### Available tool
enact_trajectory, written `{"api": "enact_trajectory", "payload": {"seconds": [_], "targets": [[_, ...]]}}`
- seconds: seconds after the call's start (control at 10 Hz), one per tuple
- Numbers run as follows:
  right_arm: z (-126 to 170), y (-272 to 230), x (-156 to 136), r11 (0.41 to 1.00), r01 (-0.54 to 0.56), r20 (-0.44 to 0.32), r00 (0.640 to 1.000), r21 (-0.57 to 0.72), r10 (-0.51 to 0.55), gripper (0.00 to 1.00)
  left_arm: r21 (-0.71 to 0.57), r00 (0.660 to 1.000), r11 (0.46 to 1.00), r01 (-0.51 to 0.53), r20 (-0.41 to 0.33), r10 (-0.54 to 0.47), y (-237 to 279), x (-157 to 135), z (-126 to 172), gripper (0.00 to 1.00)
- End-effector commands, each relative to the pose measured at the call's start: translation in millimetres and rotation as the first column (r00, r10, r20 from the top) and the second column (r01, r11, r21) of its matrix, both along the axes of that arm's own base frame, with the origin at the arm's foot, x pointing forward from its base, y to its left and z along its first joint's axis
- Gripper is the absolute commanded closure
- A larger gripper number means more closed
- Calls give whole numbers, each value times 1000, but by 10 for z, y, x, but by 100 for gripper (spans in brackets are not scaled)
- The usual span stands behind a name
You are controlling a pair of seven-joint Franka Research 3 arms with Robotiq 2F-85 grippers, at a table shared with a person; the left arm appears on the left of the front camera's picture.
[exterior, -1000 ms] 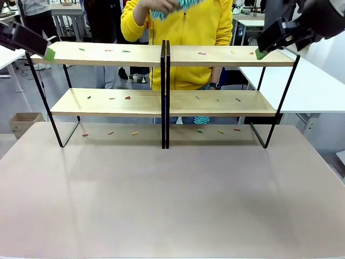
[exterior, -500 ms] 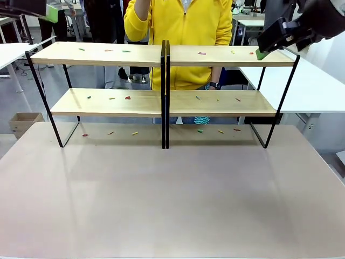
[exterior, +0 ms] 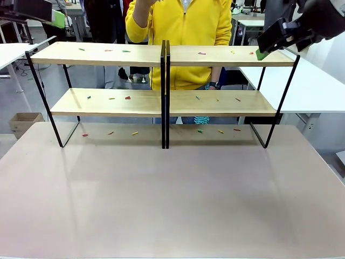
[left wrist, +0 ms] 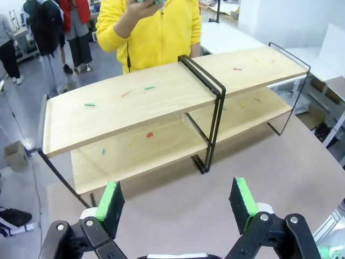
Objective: Clean the shelves.
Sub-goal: Pick up the Duster when the human hands it over.
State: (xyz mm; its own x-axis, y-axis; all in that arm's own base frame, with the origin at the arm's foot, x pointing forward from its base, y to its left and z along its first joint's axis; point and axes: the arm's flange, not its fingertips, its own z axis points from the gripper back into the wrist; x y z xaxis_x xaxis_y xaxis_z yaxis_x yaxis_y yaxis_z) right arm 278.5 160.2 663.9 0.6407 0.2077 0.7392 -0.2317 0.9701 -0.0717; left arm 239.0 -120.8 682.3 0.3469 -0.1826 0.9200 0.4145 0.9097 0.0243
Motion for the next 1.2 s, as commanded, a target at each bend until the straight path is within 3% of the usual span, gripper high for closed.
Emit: {"api": "enact_trajectory", "payload": {"seconds": [0.0, 0.3, 0.5, 0.7, 1.1], "targets": [[-27, -16, 9, 1000, 24, 6, 1000, 19, -24, 0, 5, 1000, 1000, 23, -8, -23, 82, -9, -73, 0], [-30, -10, 10, 999, 21, 1, 1000, 34, -21, 0, -5, 1000, 1000, -1, -6, 1, 28, 17, -4, 0], [-15, 148, 10, 991, 121, -35, 992, 65, -119, 0, -5, 1000, 1000, -1, -6, 1, 28, 17, -4, 0], [35, 300, 4, 987, 158, 18, 987, 8, -158, 0, -5, 1000, 1000, -1, -6, 1, 28, 17, -4, 0], [187, 427, -119, 999, 29, 8, 1000, 19, -29, 0, -5, 1000, 1000, -1, -6, 1, 28, 17, -4, 0]]}}
